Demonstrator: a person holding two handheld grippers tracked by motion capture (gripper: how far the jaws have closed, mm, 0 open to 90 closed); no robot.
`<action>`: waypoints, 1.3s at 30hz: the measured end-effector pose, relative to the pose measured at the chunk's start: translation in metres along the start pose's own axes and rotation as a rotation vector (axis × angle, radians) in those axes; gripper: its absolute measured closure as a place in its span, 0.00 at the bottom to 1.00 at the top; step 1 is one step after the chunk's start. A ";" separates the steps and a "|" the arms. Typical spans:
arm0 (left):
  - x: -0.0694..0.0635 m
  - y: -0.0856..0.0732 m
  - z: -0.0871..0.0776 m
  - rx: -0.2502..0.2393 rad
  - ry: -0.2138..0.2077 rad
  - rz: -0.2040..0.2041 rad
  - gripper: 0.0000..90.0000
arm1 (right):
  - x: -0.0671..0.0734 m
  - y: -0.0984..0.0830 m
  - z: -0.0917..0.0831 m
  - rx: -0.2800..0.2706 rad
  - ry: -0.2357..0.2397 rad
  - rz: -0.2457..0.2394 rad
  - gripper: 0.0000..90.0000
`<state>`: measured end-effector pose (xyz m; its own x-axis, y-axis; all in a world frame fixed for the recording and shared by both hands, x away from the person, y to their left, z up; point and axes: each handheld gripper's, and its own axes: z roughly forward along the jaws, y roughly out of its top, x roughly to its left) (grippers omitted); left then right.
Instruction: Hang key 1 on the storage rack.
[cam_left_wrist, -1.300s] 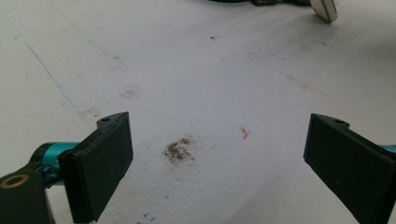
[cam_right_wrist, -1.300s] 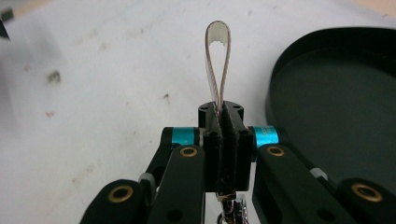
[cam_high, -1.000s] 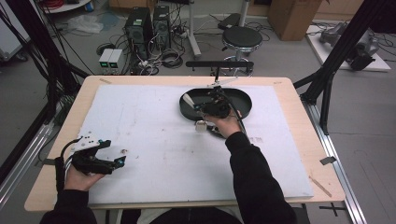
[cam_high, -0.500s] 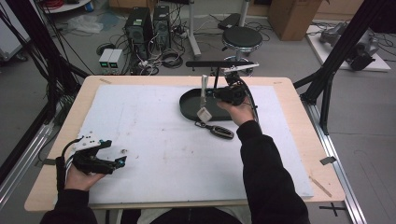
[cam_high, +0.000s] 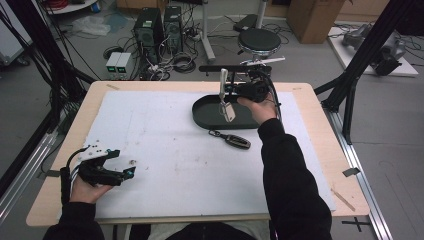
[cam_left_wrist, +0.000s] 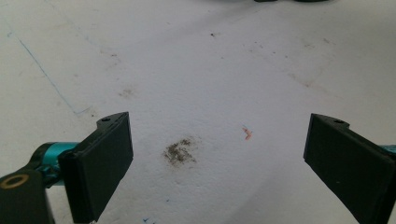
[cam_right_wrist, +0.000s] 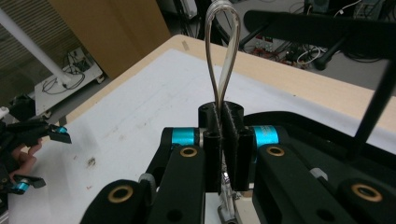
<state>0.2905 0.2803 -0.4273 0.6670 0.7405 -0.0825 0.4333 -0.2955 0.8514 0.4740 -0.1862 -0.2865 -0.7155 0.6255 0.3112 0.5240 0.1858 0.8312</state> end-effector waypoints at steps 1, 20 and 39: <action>0.000 0.000 0.000 0.000 -0.002 0.000 0.10 | -0.002 0.002 -0.002 -0.004 -0.004 0.006 0.97; 0.002 0.001 0.002 -0.011 -0.006 -0.008 0.10 | -0.015 0.037 -0.008 -0.060 -0.036 0.012 0.97; 0.003 0.001 0.003 -0.011 -0.007 -0.011 0.10 | -0.026 0.059 -0.002 -0.082 -0.066 0.028 0.97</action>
<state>0.2946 0.2807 -0.4283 0.6667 0.7391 -0.0958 0.4338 -0.2803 0.8563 0.5230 -0.1926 -0.2445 -0.6675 0.6789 0.3060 0.5019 0.1067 0.8583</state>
